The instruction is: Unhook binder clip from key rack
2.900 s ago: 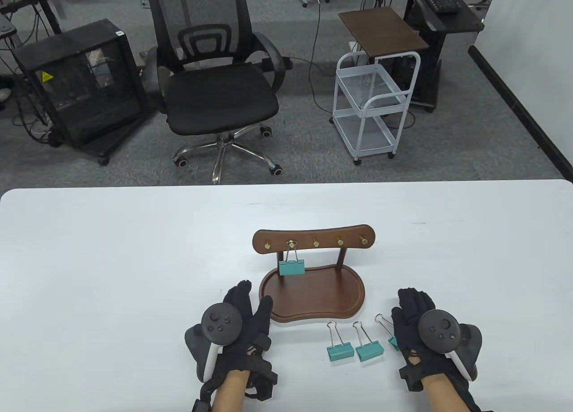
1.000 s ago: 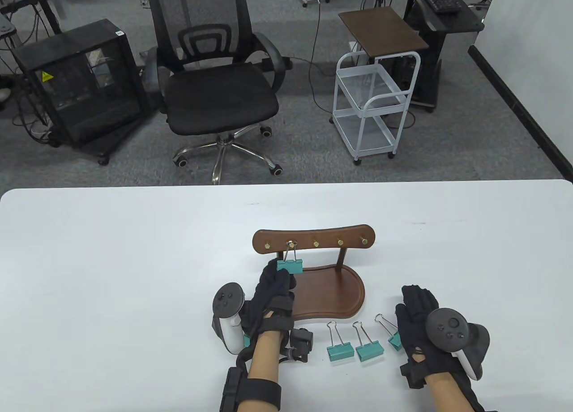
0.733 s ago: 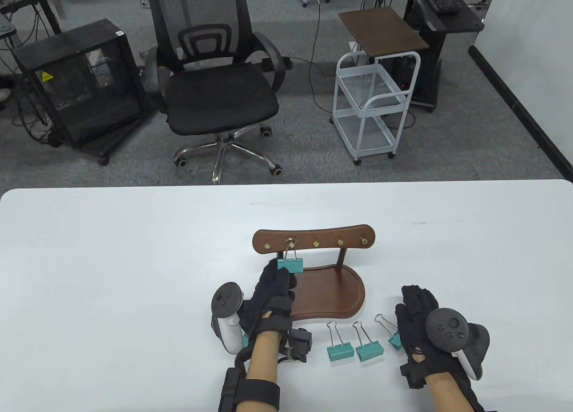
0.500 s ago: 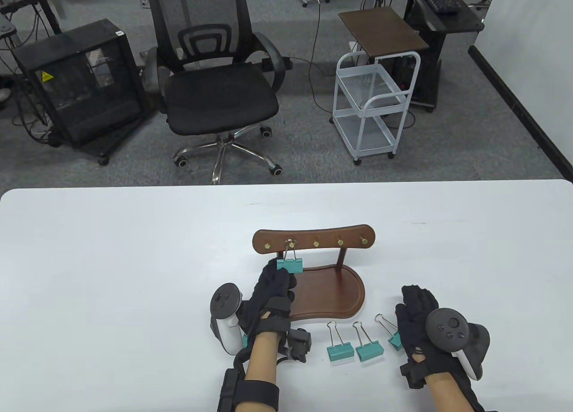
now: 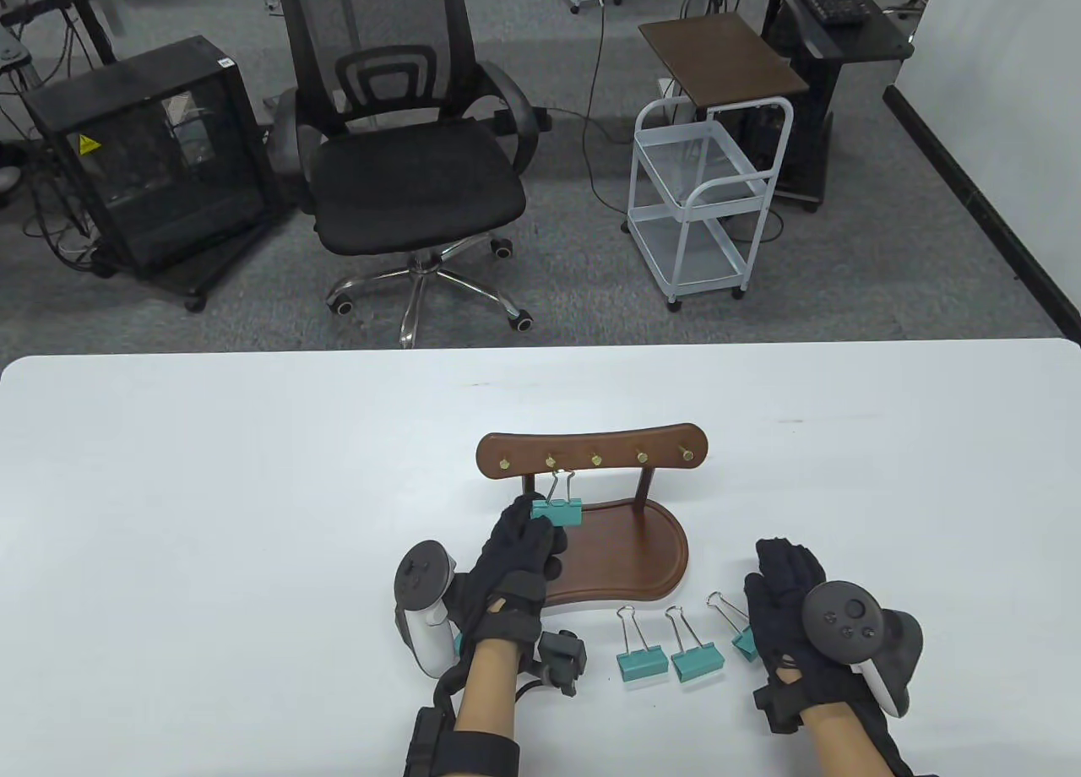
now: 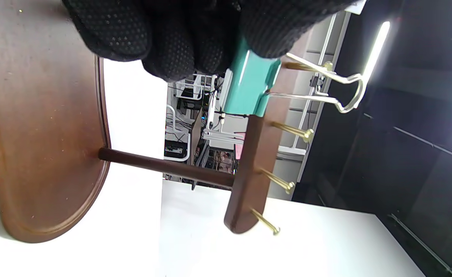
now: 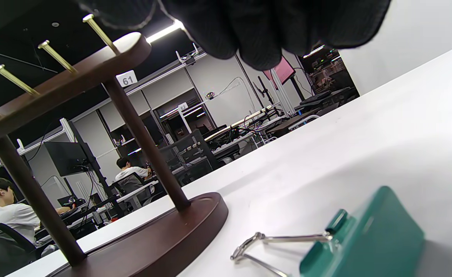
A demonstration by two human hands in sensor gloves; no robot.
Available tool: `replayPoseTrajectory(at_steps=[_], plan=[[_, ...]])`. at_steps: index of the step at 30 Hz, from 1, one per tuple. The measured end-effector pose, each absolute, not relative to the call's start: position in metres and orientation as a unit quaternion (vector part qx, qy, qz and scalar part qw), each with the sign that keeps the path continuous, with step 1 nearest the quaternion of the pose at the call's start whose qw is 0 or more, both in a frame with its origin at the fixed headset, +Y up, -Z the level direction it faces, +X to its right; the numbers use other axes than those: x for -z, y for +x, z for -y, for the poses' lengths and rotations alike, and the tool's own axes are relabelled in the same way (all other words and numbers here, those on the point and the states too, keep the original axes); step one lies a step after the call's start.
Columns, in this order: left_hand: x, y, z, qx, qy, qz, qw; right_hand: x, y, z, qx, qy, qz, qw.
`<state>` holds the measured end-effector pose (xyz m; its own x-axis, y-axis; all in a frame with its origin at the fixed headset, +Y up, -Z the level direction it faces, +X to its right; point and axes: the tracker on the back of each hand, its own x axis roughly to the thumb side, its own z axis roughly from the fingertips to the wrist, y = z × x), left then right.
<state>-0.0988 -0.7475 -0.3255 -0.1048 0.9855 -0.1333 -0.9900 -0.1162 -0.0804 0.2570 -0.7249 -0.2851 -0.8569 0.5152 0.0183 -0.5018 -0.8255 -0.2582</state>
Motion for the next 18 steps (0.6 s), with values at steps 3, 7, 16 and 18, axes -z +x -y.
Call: replayPoseTrajectory(at_steps=[3,7,16,18], plan=[[0.318,-0.100,0.740,-0.738,-0.070,0.002,0.671,0.285,0.256,0.725,-0.955,-0.024,0.129,0.266],[0.306,-0.103,0.732,-0.723,-0.072,0.024,0.687,0.285,0.255,0.724,-0.955,-0.021,0.131,0.265],[0.290,-0.106,0.729,-0.694,-0.047,0.034,0.718,0.284,0.253,0.724,-0.957,-0.016,0.131,0.256],[0.288,-0.105,0.728,-0.678,-0.045,0.037,0.733,0.284,0.253,0.724,-0.958,-0.016,0.130,0.255]])
